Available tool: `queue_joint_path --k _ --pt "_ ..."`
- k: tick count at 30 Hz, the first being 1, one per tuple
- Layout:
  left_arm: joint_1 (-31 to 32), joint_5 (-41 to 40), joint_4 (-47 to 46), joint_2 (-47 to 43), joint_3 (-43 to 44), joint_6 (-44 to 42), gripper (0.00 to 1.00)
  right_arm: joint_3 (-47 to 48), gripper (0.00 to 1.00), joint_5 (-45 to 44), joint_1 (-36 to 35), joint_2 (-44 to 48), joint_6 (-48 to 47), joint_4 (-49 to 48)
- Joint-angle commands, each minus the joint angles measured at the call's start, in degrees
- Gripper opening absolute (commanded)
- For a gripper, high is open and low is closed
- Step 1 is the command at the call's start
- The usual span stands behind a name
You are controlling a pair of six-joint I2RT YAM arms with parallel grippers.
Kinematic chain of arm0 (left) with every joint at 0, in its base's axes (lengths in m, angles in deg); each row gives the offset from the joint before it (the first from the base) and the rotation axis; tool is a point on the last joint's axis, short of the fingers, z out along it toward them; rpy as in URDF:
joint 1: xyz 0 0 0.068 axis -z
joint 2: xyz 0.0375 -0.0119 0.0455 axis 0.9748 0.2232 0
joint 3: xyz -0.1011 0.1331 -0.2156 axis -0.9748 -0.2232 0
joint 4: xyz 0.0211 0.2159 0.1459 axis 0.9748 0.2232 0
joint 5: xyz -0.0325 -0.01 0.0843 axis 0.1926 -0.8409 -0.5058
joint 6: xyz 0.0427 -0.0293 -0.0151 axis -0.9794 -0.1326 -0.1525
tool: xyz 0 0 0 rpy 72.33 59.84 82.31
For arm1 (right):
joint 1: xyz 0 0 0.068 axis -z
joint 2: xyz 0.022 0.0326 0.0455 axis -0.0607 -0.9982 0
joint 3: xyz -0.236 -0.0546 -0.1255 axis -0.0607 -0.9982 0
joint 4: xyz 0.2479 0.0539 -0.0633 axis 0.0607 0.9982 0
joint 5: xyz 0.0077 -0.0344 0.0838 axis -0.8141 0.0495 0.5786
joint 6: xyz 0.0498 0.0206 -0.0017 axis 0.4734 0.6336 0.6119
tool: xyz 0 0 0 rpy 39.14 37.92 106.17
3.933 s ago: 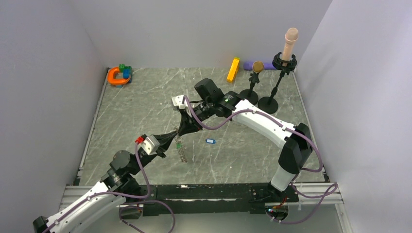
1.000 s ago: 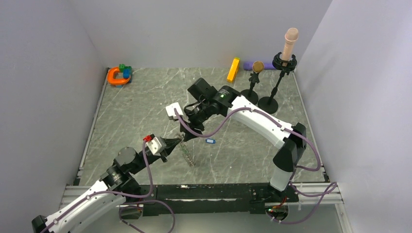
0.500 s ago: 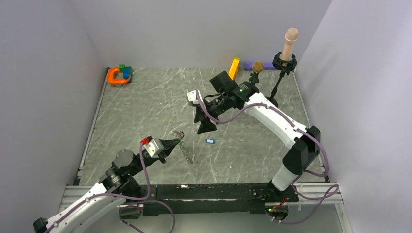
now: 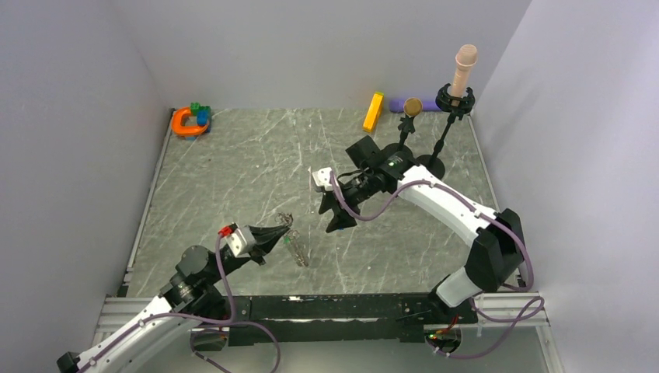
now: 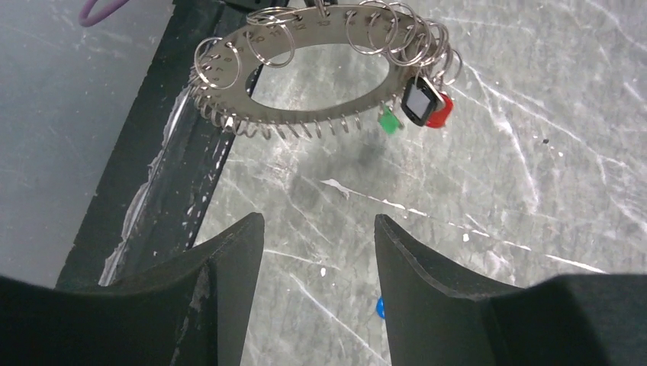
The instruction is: Put the keys on the keyring
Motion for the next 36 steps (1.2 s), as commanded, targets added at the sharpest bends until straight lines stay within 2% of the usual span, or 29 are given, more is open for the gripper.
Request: queue_joint_path --k 1,11,20,29,36 --pt "-0.25 1.74 -7.16 -2.29 -0.04 3.76 0.0 -2.9 0.6 4.01 0.41 5.23 -1.95 -8.07" --pt "-0.42 6.4 -8.36 -3.28 0.51 4.32 0.0 -12.04 0.63 3.49 0.35 12.64 -0.67 -19.51" --pt "-0.46 13.0 -10.04 -1.65 2.09 4.29 0.0 -16.29 0.66 5.27 0.36 16.0 -2.34 -20.86" --pt "-0.76 16.93 -20.79 -0.39 0.0 9.62 0.0 -20.28 0.67 6.27 0.37 19.17 1.03 -27.77" --pt "-2.09 18.92 -31.29 1.77 -2.58 15.35 0.0 -22.18 0.67 5.89 0.43 21.12 1.74 -29.48"
